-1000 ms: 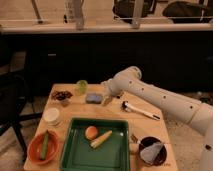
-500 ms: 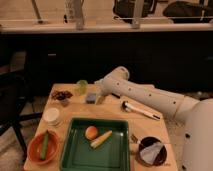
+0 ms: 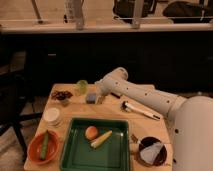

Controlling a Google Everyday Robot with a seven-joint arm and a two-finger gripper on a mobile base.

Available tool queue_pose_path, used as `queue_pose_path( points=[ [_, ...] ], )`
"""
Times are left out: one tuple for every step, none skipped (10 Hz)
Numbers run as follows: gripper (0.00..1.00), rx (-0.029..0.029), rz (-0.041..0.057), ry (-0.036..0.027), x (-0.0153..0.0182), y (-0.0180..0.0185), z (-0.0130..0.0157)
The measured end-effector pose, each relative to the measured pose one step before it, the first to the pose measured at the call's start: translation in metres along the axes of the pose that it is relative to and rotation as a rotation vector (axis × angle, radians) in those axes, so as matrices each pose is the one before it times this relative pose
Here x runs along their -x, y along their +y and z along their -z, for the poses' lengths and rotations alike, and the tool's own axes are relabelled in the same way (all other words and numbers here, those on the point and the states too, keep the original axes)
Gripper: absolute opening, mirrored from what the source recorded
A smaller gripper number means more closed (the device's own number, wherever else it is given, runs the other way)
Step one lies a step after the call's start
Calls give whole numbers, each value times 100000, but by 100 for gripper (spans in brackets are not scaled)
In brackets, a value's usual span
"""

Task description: Place sponge in plastic cup

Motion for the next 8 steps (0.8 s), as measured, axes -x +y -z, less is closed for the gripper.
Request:
queue_pose_path(
  points=[
    [80, 426, -1754, -612, -480, -32, -614],
    [80, 583, -2214, -832, -610, -62, -715],
    [80, 592, -1141, -635, -209, -113, -537],
    [80, 1143, -1381, -1154, -71, -295, -931],
    [80, 843, -815, -888, -3, -237, -583],
    [80, 836, -758, -878, -20, -229, -500],
    [80, 1324, -875, -1013, -114, -223, -694],
    [80, 1866, -804, -1106, -1, -164, -832]
  ],
)
